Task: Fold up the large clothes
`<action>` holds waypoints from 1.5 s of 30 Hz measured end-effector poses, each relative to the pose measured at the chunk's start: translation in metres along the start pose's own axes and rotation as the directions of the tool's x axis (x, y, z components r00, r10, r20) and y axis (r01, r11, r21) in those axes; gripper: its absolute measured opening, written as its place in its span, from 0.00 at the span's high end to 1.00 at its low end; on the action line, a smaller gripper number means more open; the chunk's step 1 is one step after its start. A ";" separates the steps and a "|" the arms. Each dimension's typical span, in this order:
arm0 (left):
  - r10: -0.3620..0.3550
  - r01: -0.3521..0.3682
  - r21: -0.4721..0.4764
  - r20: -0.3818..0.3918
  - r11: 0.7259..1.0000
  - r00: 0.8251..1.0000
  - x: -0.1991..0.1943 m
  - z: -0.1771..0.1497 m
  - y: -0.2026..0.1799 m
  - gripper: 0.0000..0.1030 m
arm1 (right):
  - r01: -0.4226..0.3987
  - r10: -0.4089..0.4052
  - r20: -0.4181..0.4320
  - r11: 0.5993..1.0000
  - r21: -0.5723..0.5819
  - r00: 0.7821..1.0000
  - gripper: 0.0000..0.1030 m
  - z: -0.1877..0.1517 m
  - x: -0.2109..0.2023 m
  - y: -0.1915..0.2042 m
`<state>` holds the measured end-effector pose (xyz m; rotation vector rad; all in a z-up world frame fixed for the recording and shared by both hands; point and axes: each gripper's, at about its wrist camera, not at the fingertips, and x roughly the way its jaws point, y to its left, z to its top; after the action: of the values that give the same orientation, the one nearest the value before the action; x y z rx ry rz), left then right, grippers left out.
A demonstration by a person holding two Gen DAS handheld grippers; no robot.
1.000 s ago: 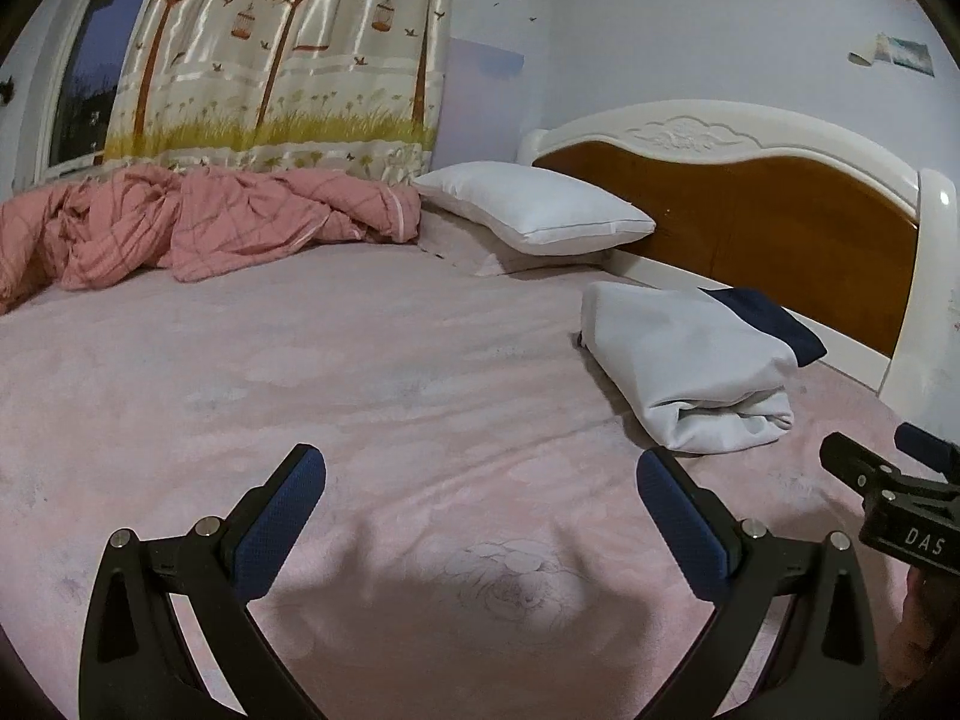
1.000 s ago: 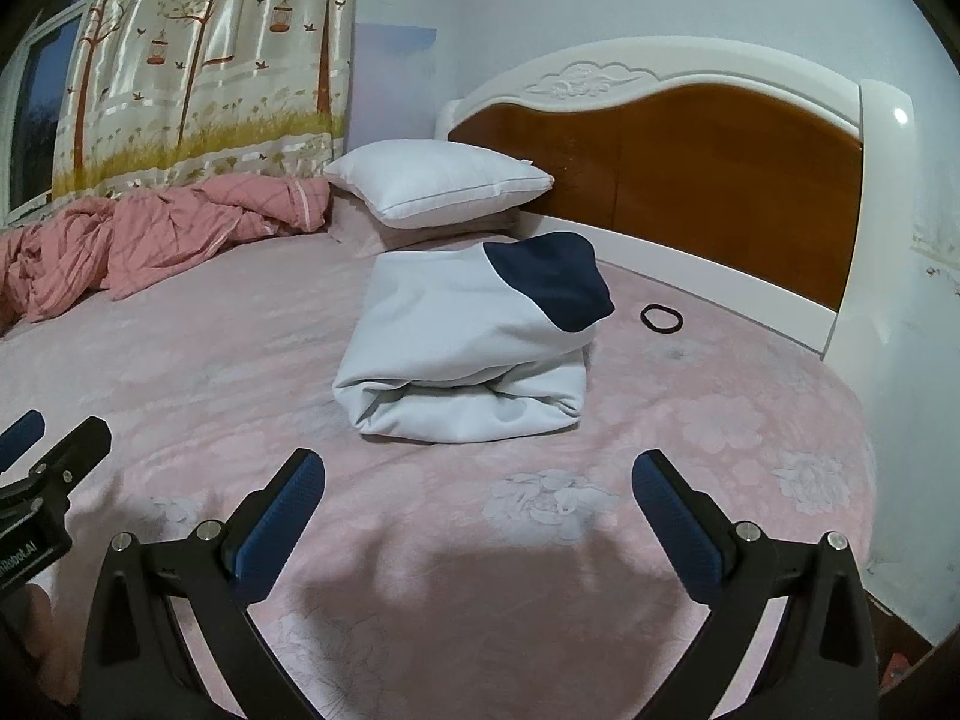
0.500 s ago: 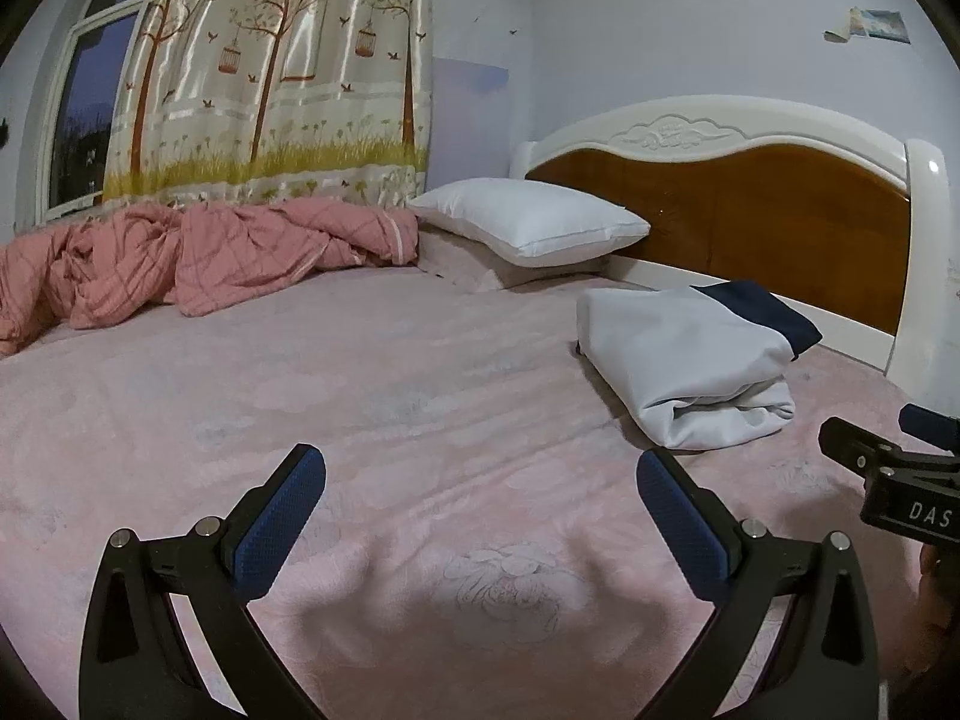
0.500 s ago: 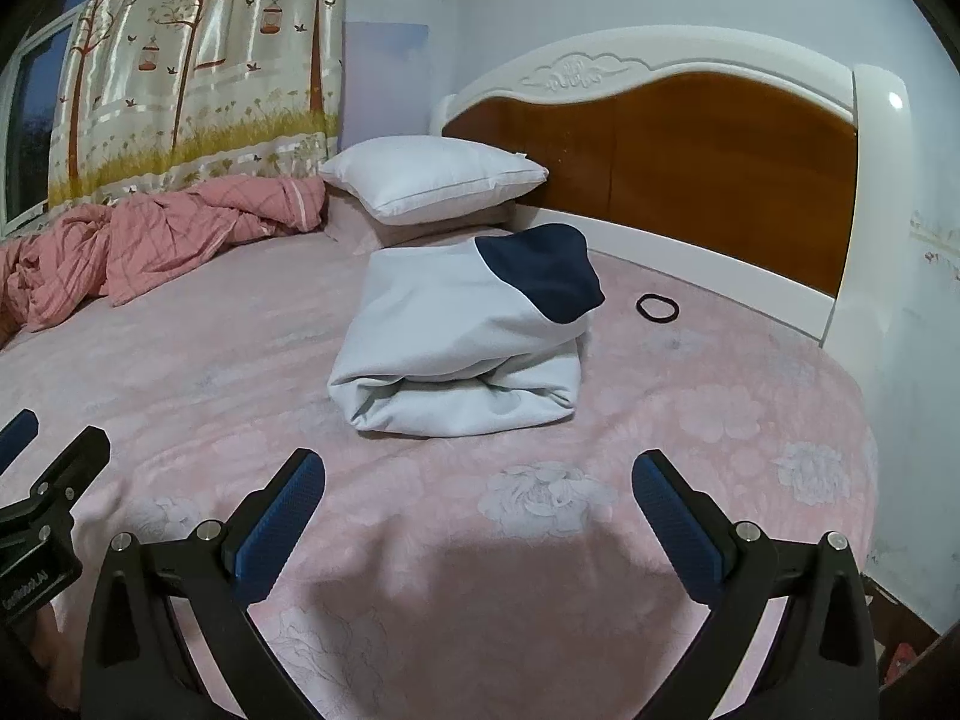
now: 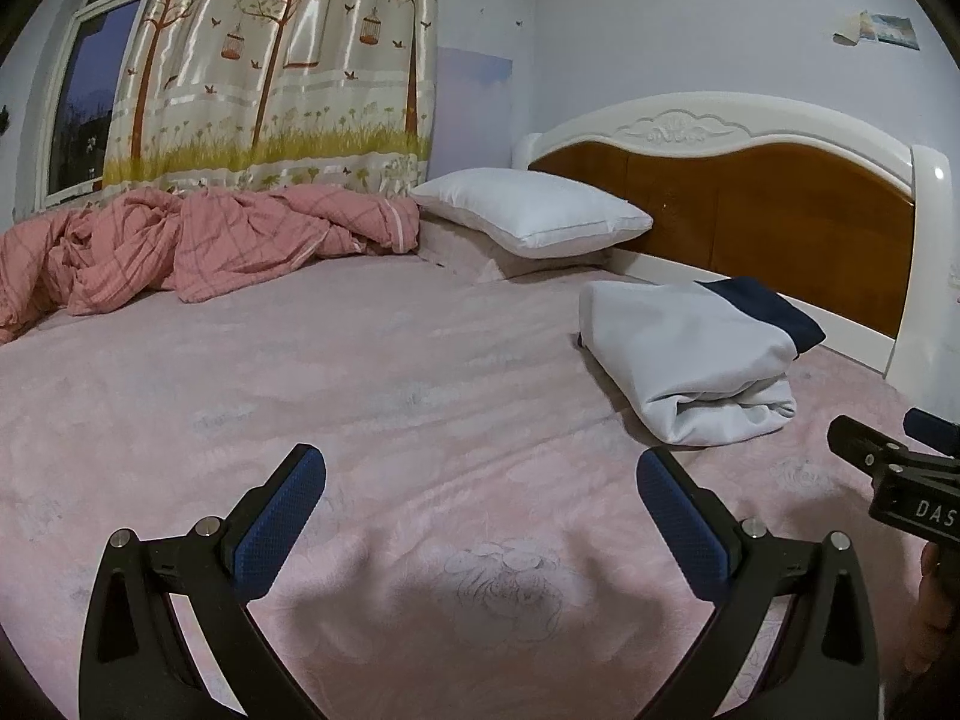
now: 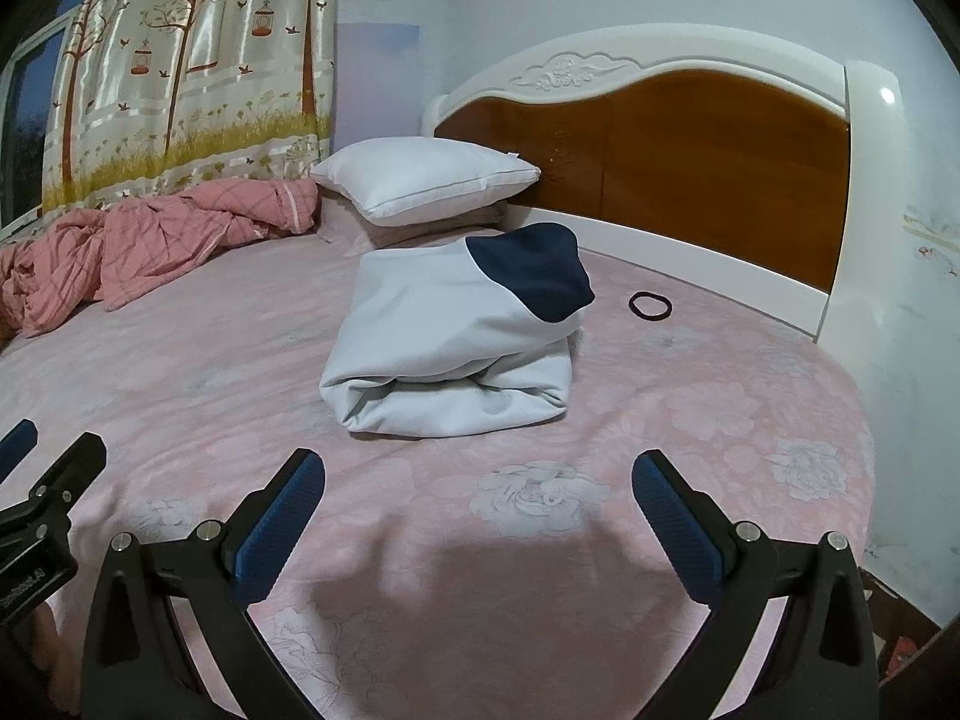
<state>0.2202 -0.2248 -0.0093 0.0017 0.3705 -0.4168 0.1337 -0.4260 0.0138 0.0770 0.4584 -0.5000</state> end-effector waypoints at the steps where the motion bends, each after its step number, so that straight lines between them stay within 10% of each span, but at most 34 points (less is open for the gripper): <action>1: -0.001 0.001 -0.001 -0.001 1.000 1.000 0.000 0.000 0.000 0.00 | 0.002 -0.002 0.000 1.000 0.000 1.000 0.00 0.000 0.000 0.000; 45: -0.003 0.003 0.014 0.007 1.000 1.000 0.000 -0.004 -0.003 0.00 | 0.000 0.000 -0.003 1.000 0.002 1.000 0.00 0.000 0.000 0.000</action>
<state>0.2178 -0.2273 -0.0124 0.0136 0.3612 -0.4222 0.1333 -0.4259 0.0139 0.0800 0.4606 -0.5005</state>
